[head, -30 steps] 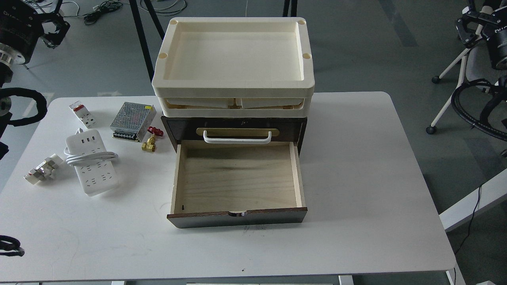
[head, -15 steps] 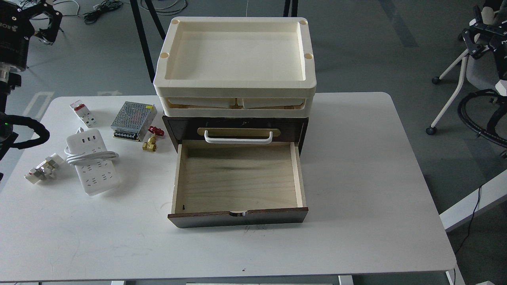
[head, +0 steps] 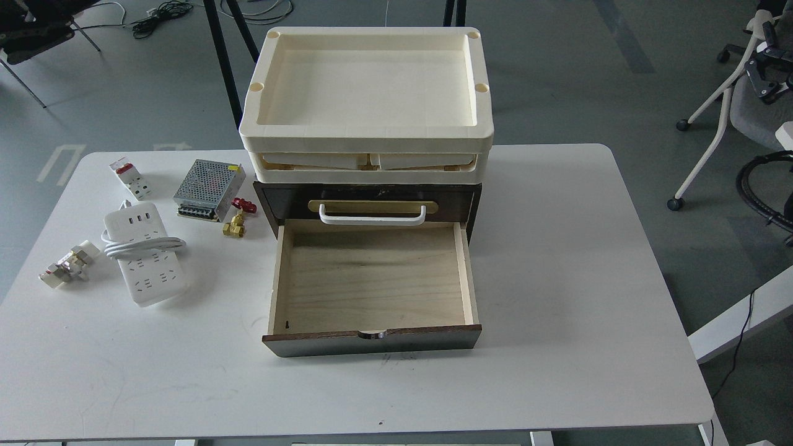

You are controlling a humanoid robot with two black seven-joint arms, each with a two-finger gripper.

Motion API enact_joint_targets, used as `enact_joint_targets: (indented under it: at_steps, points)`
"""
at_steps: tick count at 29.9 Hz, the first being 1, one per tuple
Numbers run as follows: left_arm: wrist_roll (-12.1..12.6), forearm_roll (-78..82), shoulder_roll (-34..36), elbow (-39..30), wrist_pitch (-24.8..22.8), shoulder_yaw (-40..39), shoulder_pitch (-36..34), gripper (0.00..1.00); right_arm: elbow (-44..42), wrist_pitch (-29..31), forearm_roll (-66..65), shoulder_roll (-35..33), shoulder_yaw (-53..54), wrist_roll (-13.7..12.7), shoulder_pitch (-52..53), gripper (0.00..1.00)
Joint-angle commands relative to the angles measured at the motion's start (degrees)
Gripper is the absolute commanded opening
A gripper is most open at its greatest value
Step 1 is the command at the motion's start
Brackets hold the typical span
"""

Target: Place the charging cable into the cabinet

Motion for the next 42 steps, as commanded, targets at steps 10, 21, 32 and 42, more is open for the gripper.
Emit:
enact_joint_targets:
  at_steps: [10,21,32,42]
  points:
    - [0.01,59.78,-0.74,0.52,0.03,19.26,0.18,0.98,0.09,0.0,0.0,-2.45,0.98,0.0,-2.17,0.99]
    - [0.01,65.53,-16.03,17.04,0.03,23.06,-4.13,0.97,0.27,0.0,0.0,-1.66,0.28,-0.09,-2.96,0.99]
    - [0.01,65.53,-23.06,26.26,0.03,28.14,-7.54,0.93,0.27,0.0,0.0,-1.66,0.37,-0.09,-4.01,0.99]
    - [0.01,65.53,-26.49,41.29,3.85,37.11,-15.19,0.93,0.09,0.0,0.0,-1.66,0.63,-0.09,-5.59,0.99]
